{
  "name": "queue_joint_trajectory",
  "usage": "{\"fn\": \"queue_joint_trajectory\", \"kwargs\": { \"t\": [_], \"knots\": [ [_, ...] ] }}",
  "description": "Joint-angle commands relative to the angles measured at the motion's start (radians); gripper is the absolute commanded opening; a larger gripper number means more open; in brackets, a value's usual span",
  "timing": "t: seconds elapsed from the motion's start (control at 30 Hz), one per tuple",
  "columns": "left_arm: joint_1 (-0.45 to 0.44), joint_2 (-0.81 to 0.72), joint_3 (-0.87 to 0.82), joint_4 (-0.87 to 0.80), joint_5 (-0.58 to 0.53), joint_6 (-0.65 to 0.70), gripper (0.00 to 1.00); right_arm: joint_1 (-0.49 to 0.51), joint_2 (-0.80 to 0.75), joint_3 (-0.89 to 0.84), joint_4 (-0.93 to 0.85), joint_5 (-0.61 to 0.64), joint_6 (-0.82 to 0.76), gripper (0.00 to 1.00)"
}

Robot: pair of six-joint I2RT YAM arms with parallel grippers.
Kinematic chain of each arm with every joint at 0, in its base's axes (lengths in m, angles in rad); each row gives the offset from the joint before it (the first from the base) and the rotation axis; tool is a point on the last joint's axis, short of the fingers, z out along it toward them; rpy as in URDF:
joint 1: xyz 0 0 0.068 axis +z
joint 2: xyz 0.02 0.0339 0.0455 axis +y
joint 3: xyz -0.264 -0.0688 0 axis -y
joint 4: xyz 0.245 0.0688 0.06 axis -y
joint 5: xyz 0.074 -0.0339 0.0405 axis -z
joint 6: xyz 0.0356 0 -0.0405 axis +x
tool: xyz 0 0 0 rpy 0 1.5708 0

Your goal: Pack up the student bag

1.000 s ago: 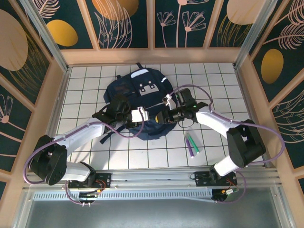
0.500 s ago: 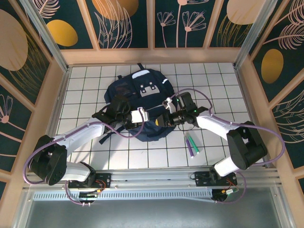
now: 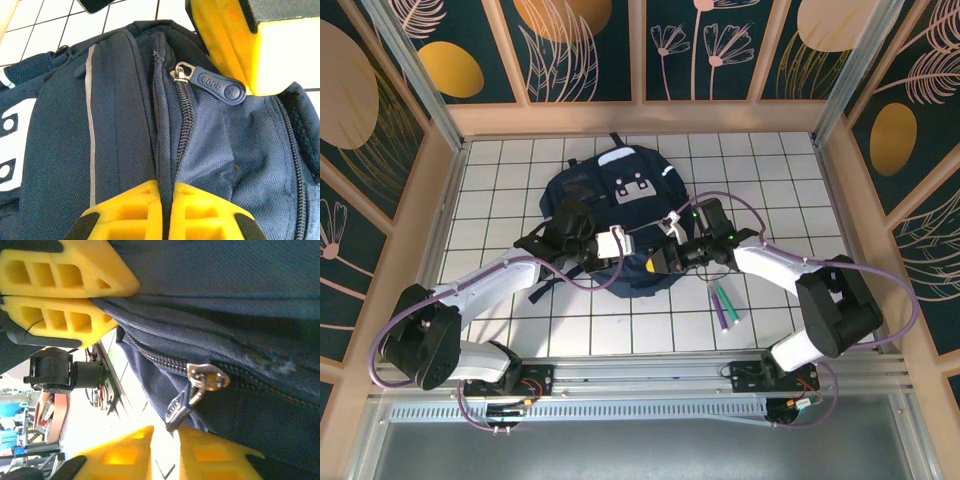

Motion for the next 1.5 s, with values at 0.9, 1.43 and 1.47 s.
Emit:
{"fn": "queue_joint_trajectory", "kwargs": {
  "t": [0.9, 1.43, 1.47],
  "knots": [
    [0.038, -0.111, -0.066, 0.093, 0.123, 0.06, 0.0, -0.032, -0.187, 0.008, -0.063, 0.191, -0.023, 0.21],
    [0.039, -0.102, -0.053, 0.149, 0.216, -0.009, 0.0, 0.053, -0.096, 0.038, -0.029, 0.2, -0.04, 0.54],
    [0.04, -0.1, -0.053, 0.151, 0.223, -0.012, 0.0, 0.056, -0.092, 0.041, -0.023, 0.193, -0.038, 0.55]
  ]
}}
